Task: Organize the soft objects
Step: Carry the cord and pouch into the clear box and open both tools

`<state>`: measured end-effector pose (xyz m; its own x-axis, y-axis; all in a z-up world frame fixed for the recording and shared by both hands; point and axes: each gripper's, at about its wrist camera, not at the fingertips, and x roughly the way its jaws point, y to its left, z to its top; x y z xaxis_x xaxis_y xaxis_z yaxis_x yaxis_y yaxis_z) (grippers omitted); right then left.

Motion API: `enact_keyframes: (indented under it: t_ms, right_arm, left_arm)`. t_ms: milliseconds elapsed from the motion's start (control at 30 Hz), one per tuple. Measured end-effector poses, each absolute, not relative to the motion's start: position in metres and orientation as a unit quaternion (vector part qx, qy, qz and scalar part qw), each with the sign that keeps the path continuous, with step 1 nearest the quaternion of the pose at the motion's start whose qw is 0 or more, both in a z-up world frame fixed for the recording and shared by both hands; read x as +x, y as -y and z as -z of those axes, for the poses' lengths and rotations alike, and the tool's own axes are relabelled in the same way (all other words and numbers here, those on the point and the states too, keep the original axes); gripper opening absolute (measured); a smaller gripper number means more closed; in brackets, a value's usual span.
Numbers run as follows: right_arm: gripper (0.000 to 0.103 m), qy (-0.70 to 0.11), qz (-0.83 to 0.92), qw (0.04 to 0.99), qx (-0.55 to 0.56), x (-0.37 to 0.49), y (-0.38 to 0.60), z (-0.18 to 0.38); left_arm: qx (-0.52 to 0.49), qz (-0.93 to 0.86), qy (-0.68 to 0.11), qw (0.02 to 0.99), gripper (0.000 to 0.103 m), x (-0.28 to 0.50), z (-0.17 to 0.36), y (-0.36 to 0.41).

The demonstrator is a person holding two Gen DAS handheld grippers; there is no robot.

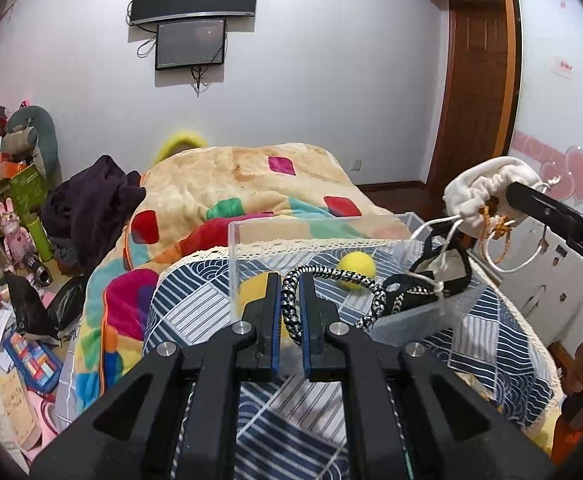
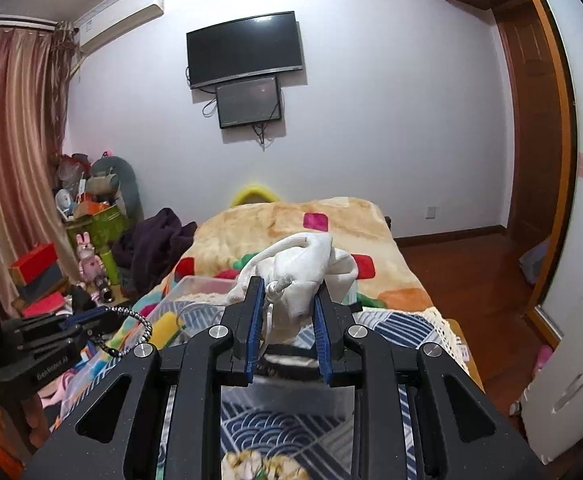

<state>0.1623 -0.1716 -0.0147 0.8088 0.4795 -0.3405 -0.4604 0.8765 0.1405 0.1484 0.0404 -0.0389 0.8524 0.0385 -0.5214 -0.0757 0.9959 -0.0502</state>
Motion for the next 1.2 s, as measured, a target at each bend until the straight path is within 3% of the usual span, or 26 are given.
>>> enact_keyframes:
  t_ms: [600,967,1067,1200]
  right_arm:
    - [0.021,-0.297,-0.238,0.925,-0.006,0.200,0.147,0.066]
    - [0.028,-0.321,-0.238,0.917,-0.024,0.194,0.150,0.067]
    - [0.033,-0.312,-0.238,0.919,-0.026,0.187,0.154,0.060]
    - [0.050,-0.297,-0.240,0.924,-0.022,0.177,0.159,0.051]
  left_arm:
    - [0.019,-0.042,-0.332,0.942,0.007,0.212,0.086,-0.009]
    - [-0.017,-0.013,-0.331,0.943,0.010,0.199,0.073,-0.018]
    - [-0.020,-0.007,-0.322,0.947,0.018,0.190,0.066,-0.018]
    - [-0.030,0.001,-0.313,0.949,0.026,0.176,0.057,-0.021]
